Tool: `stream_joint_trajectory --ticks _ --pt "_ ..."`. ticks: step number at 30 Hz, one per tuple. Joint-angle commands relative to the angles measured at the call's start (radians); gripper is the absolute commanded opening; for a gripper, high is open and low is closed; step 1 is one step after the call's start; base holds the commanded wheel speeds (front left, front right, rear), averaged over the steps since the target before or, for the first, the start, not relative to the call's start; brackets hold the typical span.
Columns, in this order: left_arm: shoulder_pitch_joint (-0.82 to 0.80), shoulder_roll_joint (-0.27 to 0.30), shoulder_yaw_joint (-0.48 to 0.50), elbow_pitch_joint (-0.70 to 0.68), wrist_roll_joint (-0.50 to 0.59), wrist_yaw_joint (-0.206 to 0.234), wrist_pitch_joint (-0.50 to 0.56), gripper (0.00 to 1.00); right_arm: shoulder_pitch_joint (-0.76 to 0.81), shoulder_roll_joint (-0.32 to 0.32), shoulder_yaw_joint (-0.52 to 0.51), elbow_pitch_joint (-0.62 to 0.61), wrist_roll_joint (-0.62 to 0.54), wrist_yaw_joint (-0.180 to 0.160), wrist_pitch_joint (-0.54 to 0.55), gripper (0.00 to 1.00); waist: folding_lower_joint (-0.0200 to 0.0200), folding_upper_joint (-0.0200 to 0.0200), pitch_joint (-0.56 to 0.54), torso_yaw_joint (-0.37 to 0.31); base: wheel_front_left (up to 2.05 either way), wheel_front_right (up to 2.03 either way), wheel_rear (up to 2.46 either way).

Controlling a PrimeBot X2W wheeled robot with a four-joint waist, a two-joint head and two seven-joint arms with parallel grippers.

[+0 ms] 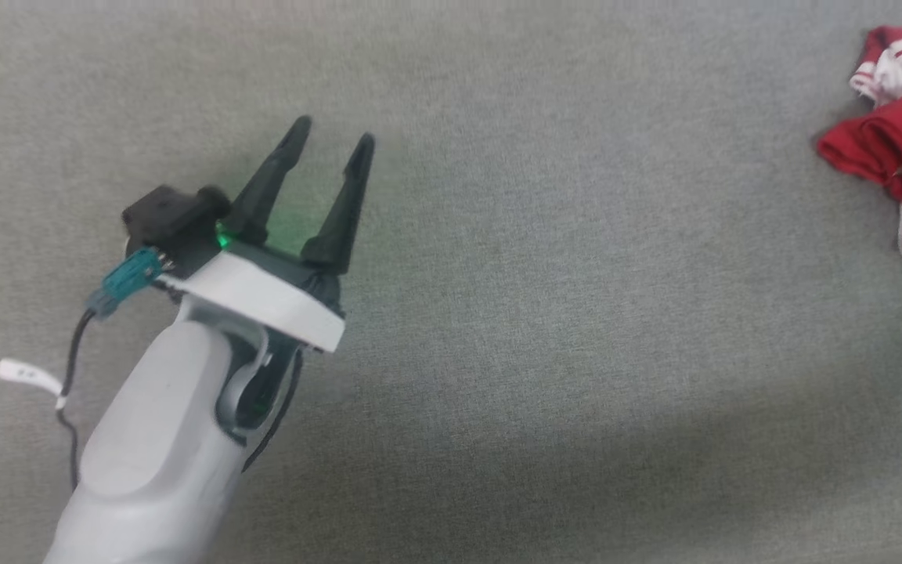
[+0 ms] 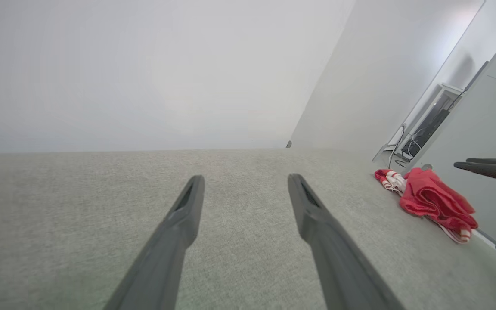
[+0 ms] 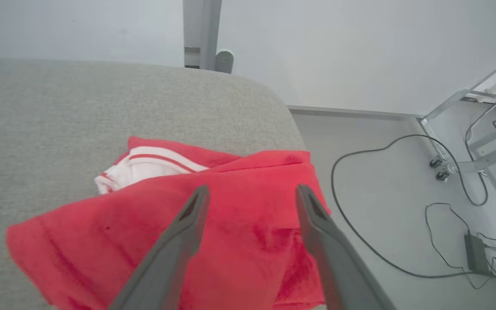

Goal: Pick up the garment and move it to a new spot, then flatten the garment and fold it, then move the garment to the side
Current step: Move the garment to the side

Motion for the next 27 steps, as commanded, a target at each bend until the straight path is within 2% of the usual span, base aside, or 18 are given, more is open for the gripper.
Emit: stream_joint_trajectory --ticks 1,18,27 --pt "0.038 0.005 0.023 -0.018 0.013 0.001 0.001 1.00 0.032 0.013 0.008 -0.016 0.013 -0.002 -0.031 1.00 0.0000 0.0000 -0.042 0.011 0.00 0.00 0.00" --pt "0.339 0.031 0.235 -0.107 0.047 0.002 0.001 1.00 0.289 0.118 -0.034 -0.128 0.030 -0.002 -0.240 1.00 0.0000 0.0000 -0.241 0.087 0.00 0.00 0.00" --pt "0.508 0.020 0.356 -0.154 0.060 0.002 0.001 1.00 0.489 0.181 -0.149 -0.275 -0.036 -0.002 -0.277 1.00 0.0000 0.0000 -0.326 0.133 0.00 0.00 0.00"
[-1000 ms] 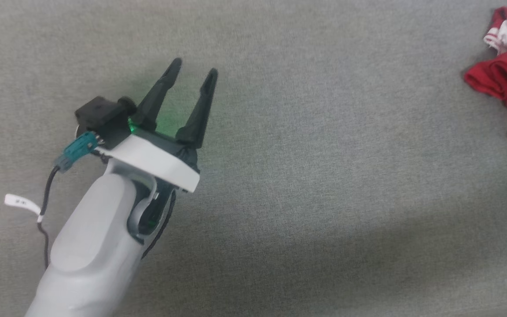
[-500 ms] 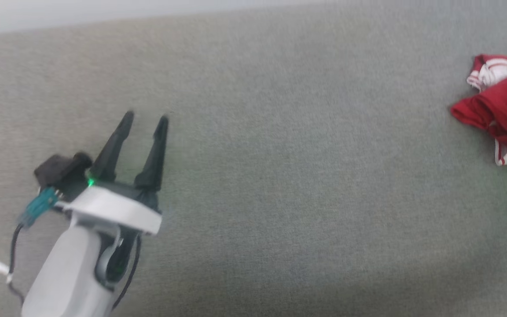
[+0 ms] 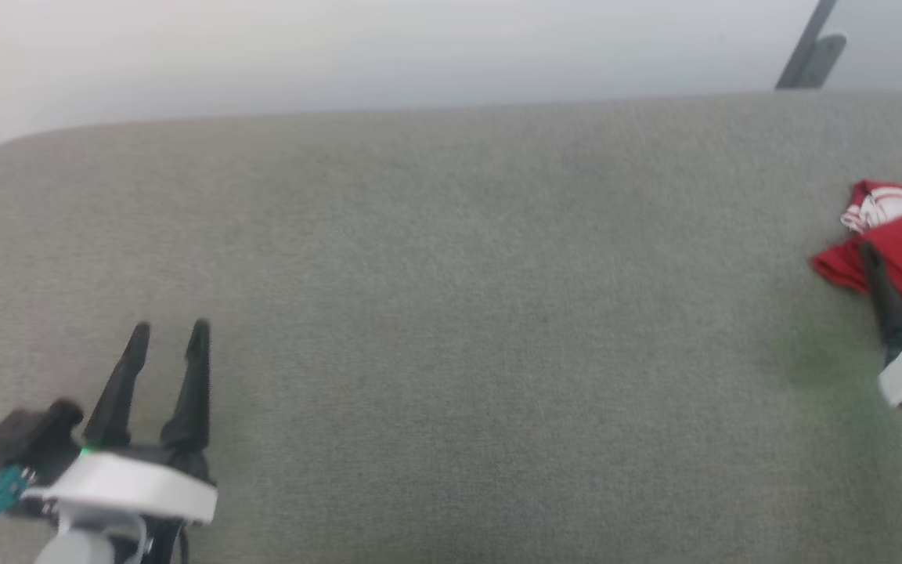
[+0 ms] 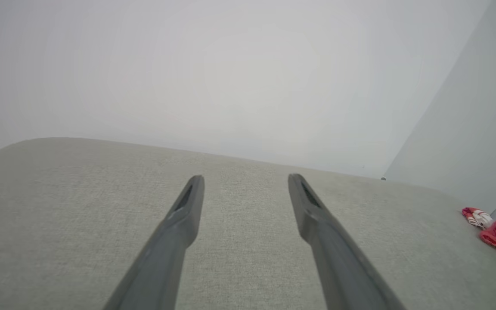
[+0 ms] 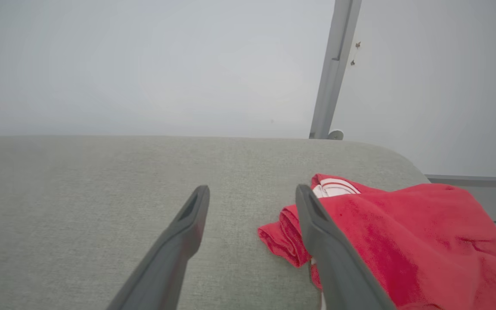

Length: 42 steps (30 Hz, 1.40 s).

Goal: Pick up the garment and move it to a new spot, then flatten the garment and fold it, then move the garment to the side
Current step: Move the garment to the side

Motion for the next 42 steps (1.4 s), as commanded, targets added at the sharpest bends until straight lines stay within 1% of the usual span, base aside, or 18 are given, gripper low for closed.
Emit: stream_joint_trajectory --ticks 1,5,10,18,19,23,28,42 --pt "0.034 -0.001 0.018 -0.009 0.007 0.001 0.001 1.00 0.044 0.020 -0.028 -0.028 -0.011 -0.002 -0.007 1.00 0.0000 0.0000 -0.032 0.021 0.00 0.00 0.00" --pt "0.102 0.000 0.061 -0.021 0.011 0.001 0.001 1.00 0.145 0.058 -0.099 -0.118 -0.073 -0.002 -0.008 1.00 0.0000 0.0000 -0.066 0.033 0.00 0.00 0.00" --pt "0.177 0.000 0.112 -0.039 0.003 0.001 0.001 1.00 0.276 0.128 -0.194 -0.231 -0.167 -0.002 -0.008 1.00 0.0000 0.0000 -0.094 0.042 0.00 0.00 0.00" --pt "0.254 0.005 0.150 -0.060 -0.009 0.001 0.001 1.00 0.424 0.243 -0.313 -0.393 -0.282 -0.002 -0.003 1.00 0.0000 0.0000 -0.127 0.044 0.00 0.00 0.00" --pt "0.254 0.005 0.150 -0.060 -0.009 0.001 0.001 1.00 0.424 0.243 -0.313 -0.393 -0.282 -0.002 -0.003 1.00 0.0000 0.0000 -0.127 0.044 0.00 0.00 0.00" --pt "0.277 0.008 0.162 -0.066 -0.016 0.001 0.001 1.00 0.464 0.285 -0.343 -0.445 -0.308 -0.002 0.009 1.00 0.0000 0.0000 -0.138 0.037 0.00 0.00 0.00" --pt "0.300 0.007 0.171 -0.074 -0.013 0.001 0.001 1.00 0.497 0.322 -0.358 -0.492 -0.338 -0.002 0.036 1.00 0.0000 0.0000 -0.147 0.024 0.00 0.00 0.00" --pt "0.308 0.010 0.165 -0.081 -0.016 0.001 0.001 1.00 0.525 0.354 -0.378 -0.542 -0.356 -0.002 0.064 1.00 0.0000 0.0000 -0.152 0.010 0.00 0.00 0.00"
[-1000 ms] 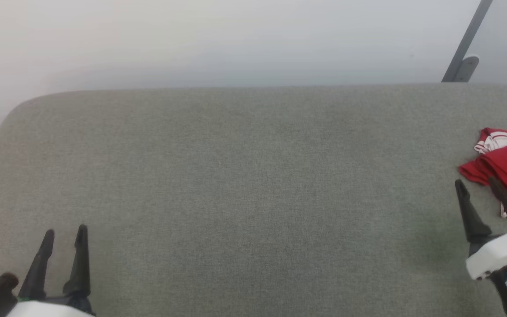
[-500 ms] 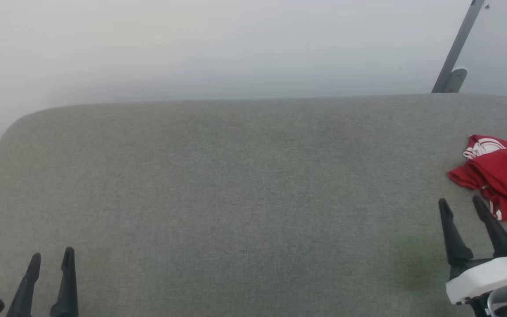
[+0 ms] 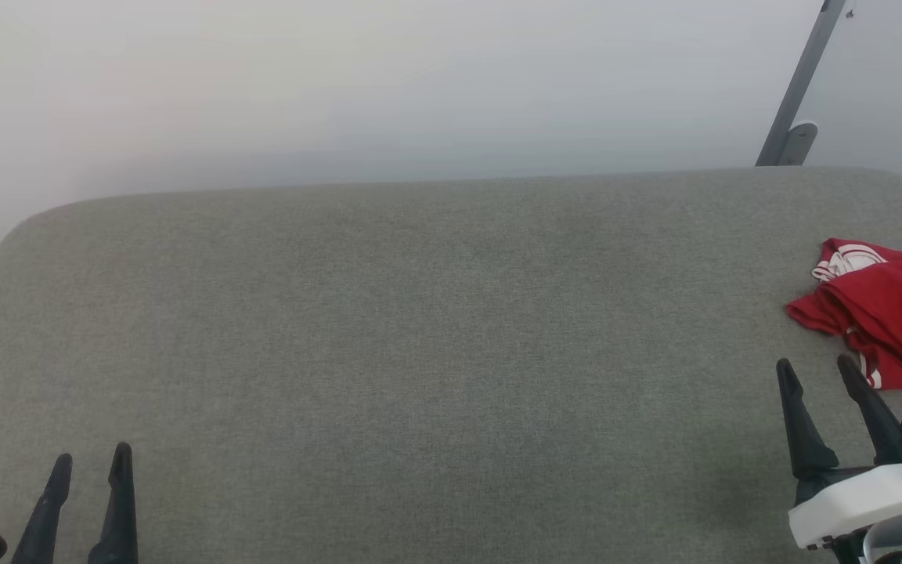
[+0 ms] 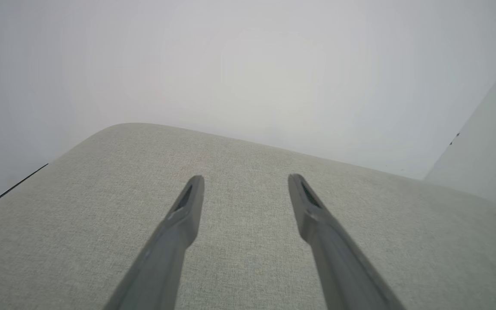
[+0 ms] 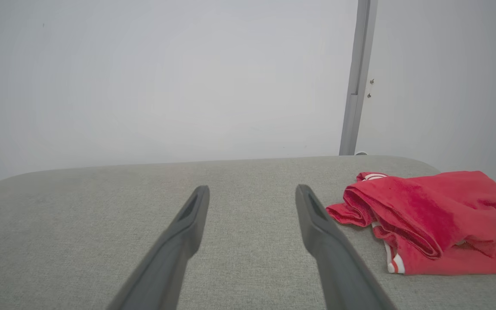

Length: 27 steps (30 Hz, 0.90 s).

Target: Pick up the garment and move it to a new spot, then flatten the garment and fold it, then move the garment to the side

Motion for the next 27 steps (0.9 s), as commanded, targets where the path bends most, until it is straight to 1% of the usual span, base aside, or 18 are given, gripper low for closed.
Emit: stream_joint_trajectory --ticks 1,8,9,12,19,20,27 --pt "0.006 -0.002 0.000 -0.004 -0.003 0.001 0.001 1.00 0.007 0.006 0.000 -0.010 -0.005 -0.002 0.003 1.00 0.0000 -0.0001 0.000 -0.001 0.00 0.00 0.00" --pt "0.002 -0.005 -0.005 -0.015 -0.005 0.001 0.001 1.00 0.011 0.010 -0.002 -0.018 -0.006 -0.002 0.016 1.00 0.0000 -0.0001 -0.001 -0.002 0.00 0.00 0.00" --pt "0.000 -0.006 -0.006 -0.013 -0.002 0.000 0.000 0.00 0.004 0.006 -0.004 -0.016 -0.001 0.000 0.015 0.00 0.0000 -0.0001 -0.001 -0.002 0.00 0.00 0.00" --pt "0.004 -0.031 -0.013 0.013 -0.004 0.000 0.001 0.00 0.015 0.020 -0.002 0.011 0.004 0.000 0.020 0.00 0.0000 -0.0001 -0.001 -0.003 0.00 0.00 0.00" --pt "-0.026 -0.051 -0.014 0.027 -0.107 0.000 0.037 0.00 0.002 0.037 -0.013 0.019 0.124 0.000 0.049 0.00 0.0000 -0.0001 0.000 -0.002 0.00 0.00 0.00" --pt "-0.026 -0.051 -0.014 0.027 -0.107 0.000 0.037 0.00 0.002 0.037 -0.013 0.019 0.124 0.000 0.049 0.00 0.0000 -0.0001 0.000 -0.002 0.00 0.00 0.00" --pt "-0.055 -0.070 -0.015 0.040 -0.201 0.000 0.071 0.00 -0.009 0.052 -0.020 0.024 0.236 0.000 0.075 0.00 0.0000 -0.0001 0.000 -0.002 0.00 0.00 0.00"
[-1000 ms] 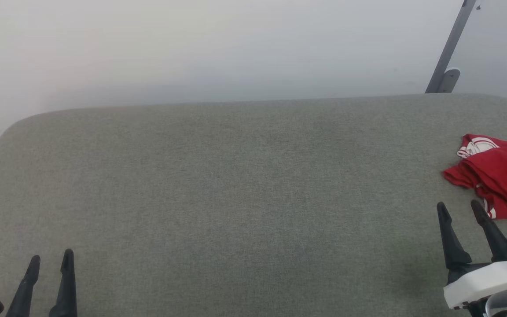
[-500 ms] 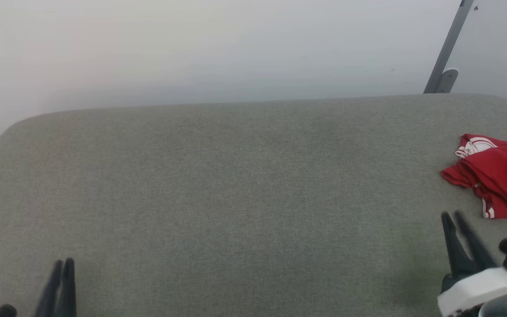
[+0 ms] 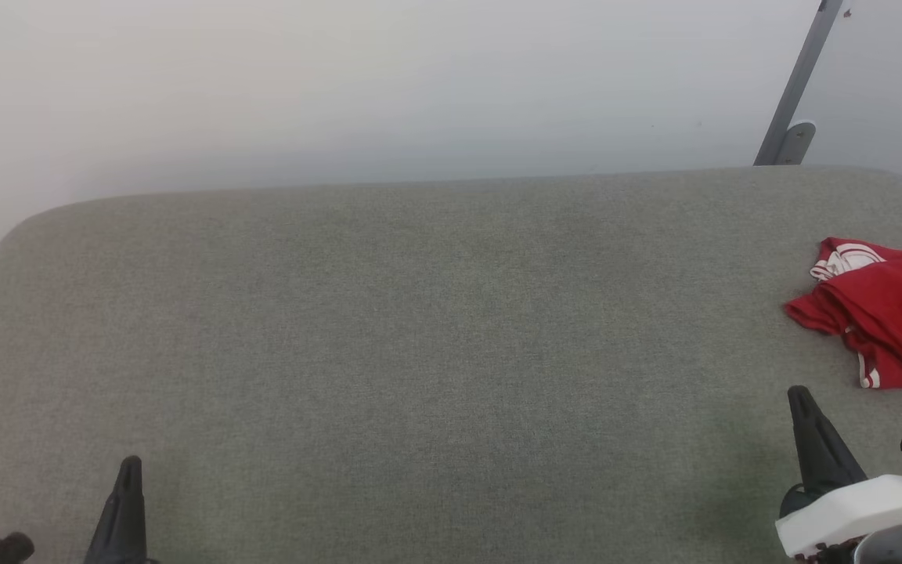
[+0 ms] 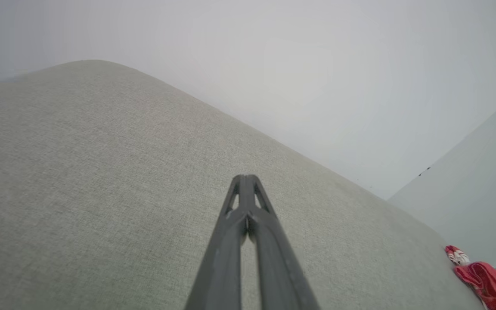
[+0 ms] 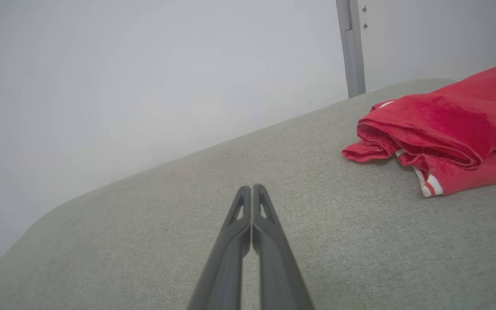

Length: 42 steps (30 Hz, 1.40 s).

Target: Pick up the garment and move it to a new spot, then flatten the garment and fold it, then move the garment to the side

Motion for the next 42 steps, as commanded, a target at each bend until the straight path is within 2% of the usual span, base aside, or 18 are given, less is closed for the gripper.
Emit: stream_joint_trajectory --ticks 1,22,42 --pt "-0.032 0.007 0.004 -0.009 -0.032 0.000 0.010 0.00 -0.033 -0.002 -0.008 -0.013 0.039 0.000 0.008 0.00 0.0000 -0.0001 0.000 0.000 0.00 0.00 0.00" --pt "-0.104 -0.041 0.003 0.024 -0.269 0.000 0.095 0.00 -0.060 0.038 -0.027 0.004 0.321 0.000 0.073 0.00 0.0000 -0.0001 0.002 0.001 0.00 0.00 0.00" --pt "-0.155 -0.076 0.001 0.049 -0.443 0.000 0.158 0.00 -0.080 0.067 -0.043 0.016 0.528 -0.001 0.121 0.00 0.0000 -0.0001 0.004 0.002 0.00 0.00 0.00"
